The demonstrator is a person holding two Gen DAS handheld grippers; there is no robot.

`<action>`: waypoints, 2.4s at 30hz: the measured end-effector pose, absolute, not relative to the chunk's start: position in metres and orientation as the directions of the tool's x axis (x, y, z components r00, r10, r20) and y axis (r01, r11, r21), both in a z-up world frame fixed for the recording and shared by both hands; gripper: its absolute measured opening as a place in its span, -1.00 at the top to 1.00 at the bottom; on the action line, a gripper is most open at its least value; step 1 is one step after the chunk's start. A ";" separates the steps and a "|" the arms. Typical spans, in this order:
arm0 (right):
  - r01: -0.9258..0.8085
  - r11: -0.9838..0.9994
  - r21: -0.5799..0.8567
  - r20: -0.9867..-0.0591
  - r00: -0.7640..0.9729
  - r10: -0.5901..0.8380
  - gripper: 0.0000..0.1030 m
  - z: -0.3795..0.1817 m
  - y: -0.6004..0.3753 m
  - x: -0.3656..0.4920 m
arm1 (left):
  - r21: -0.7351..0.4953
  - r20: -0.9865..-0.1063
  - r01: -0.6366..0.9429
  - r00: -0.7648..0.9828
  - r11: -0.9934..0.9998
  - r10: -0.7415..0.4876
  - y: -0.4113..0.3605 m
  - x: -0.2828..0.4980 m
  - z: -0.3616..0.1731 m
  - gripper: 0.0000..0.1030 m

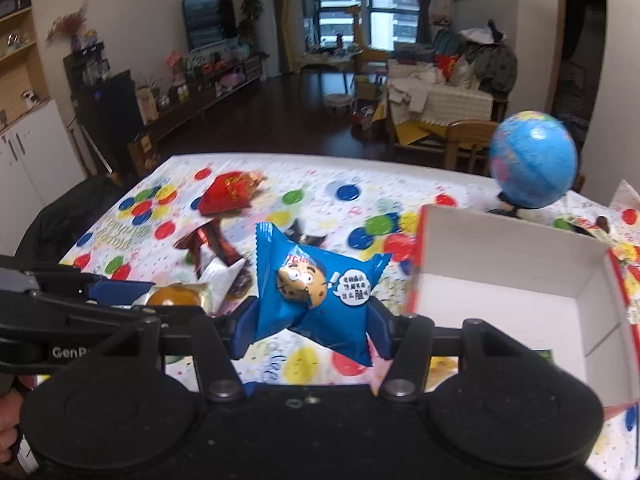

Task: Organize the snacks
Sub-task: 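Grasp the blue cookie packet with the right tool while the left tool grasps the egg snack, then carry the blue packet and egg snack into the red box and release both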

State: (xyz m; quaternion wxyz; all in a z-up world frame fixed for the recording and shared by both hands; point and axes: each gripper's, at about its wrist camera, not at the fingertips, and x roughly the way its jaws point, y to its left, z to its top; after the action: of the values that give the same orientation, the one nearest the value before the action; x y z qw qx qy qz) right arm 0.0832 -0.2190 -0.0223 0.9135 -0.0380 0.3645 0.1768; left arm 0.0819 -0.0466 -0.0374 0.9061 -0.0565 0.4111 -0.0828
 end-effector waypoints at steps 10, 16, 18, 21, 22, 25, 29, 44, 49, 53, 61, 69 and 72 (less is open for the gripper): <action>-0.223 0.974 0.038 -0.649 0.736 0.194 -0.07 -0.012 -0.281 0.088 | -0.147 -0.715 0.188 0.659 0.971 -0.235 -0.110 0.107 -0.018 0.04; -0.143 0.989 0.038 -0.661 0.739 0.133 -0.07 -0.021 -0.321 0.099 | -0.116 -0.709 0.237 0.661 0.965 -0.248 -0.146 0.129 -0.019 0.04; -0.118 0.992 0.033 -0.667 0.737 0.110 -0.07 -0.024 -0.335 0.101 | -0.104 -0.708 0.256 0.660 0.961 -0.252 -0.158 0.136 -0.020 0.04; -0.089 0.996 0.021 -0.677 0.732 0.079 -0.08 -0.030 -0.351 0.105 | -0.095 -0.711 0.282 0.652 0.955 -0.263 -0.176 0.147 -0.023 0.04; -0.079 0.997 0.016 -0.680 0.730 0.069 -0.08 -0.033 -0.358 0.106 | -0.090 -0.714 0.292 0.647 0.952 -0.267 -0.182 0.150 -0.025 0.04; -0.046 0.999 0.006 -0.698 0.715 0.038 -0.08 -0.042 -0.375 0.112 | -0.072 -0.724 0.328 0.632 0.942 -0.276 -0.201 0.159 -0.032 0.04; -0.013 1.000 0.005 -0.725 0.688 0.013 -0.08 -0.057 -0.393 0.121 | -0.048 -0.748 0.364 0.604 0.930 -0.275 -0.223 0.171 -0.047 0.04; 0.022 1.000 -0.021 -0.800 0.599 -0.030 -0.14 -0.098 -0.416 0.153 | 0.011 -0.834 0.392 0.511 0.920 -0.208 -0.252 0.213 -0.096 0.02; 0.018 1.000 -0.014 -0.807 0.590 -0.022 -0.28 -0.101 -0.417 0.154 | 0.022 -0.841 0.404 0.502 0.915 -0.202 -0.257 0.215 -0.101 0.02; 0.024 1.000 -0.002 -0.805 0.593 -0.016 -0.30 -0.098 -0.418 0.151 | 0.011 -0.833 0.405 0.509 0.914 -0.216 -0.256 0.214 -0.097 -0.15; 0.019 1.000 0.016 -0.773 0.634 0.001 -0.50 -0.077 -0.411 0.134 | -0.025 -0.812 0.396 0.528 0.918 -0.250 -0.244 0.200 -0.077 -0.22; 0.004 0.999 0.042 -0.726 0.687 0.028 -0.64 -0.046 -0.400 0.111 | -0.039 -0.773 0.357 0.581 0.933 -0.254 -0.225 0.181 -0.050 -0.31; -0.010 0.999 0.045 -0.709 0.704 0.039 -0.67 -0.036 -0.394 0.103 | -0.036 -0.758 0.341 0.604 0.940 -0.248 -0.218 0.173 -0.041 -0.31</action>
State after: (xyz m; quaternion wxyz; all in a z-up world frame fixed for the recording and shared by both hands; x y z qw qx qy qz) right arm 0.1032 -0.3940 -0.0363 0.9229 0.0191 0.3844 0.0133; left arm 0.1729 -0.2185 -0.0405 0.8937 0.0559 0.4136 -0.1647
